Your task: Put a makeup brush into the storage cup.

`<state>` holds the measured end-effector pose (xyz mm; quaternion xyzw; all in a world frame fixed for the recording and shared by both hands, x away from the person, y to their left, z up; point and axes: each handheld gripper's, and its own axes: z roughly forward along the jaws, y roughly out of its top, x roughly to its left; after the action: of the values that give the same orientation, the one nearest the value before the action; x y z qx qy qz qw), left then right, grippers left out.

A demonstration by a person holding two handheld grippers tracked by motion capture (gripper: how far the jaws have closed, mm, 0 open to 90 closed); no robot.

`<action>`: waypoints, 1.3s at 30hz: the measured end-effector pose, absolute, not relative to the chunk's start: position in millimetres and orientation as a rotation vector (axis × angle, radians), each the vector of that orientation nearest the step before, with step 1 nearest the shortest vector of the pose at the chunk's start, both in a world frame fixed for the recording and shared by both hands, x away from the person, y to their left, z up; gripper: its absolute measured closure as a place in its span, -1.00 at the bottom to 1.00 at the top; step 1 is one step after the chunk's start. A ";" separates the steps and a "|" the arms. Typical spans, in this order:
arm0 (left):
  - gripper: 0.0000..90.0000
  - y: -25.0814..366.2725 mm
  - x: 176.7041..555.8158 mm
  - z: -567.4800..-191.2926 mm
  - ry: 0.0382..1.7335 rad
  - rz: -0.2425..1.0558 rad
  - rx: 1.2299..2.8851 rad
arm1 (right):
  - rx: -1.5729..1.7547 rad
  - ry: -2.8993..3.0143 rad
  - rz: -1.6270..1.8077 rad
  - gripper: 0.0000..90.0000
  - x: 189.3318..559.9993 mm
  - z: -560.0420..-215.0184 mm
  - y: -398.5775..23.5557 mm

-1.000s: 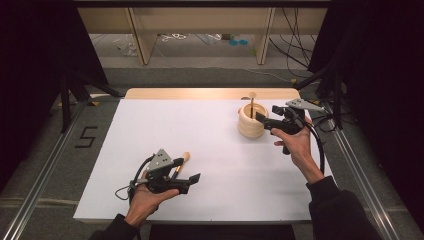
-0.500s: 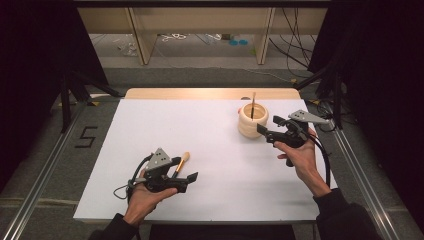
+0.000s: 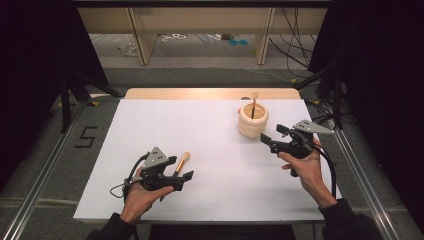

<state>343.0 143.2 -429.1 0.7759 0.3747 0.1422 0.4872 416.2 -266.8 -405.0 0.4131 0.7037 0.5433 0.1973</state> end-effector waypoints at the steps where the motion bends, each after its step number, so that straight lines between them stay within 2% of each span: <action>1: -0.55 143.2 343.5 -429.7 0.909 0.347 1.889 | 1.170 1.985 1.510 -0.53 413.8 -404.3 -267.7; 10: -0.53 146.4 345.2 -431.1 0.923 0.362 1.945 | 1.140 1.992 1.492 -0.53 405.2 -407.1 -268.7; 39: -0.51 146.0 347.8 -434.3 0.958 0.360 1.934 | 1.087 2.065 1.509 -0.56 356.9 -422.8 -258.6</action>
<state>347.8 146.0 -434.3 0.7854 0.3888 0.1463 0.4589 356.9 -258.6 -422.8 0.3846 0.7310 0.5340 0.1802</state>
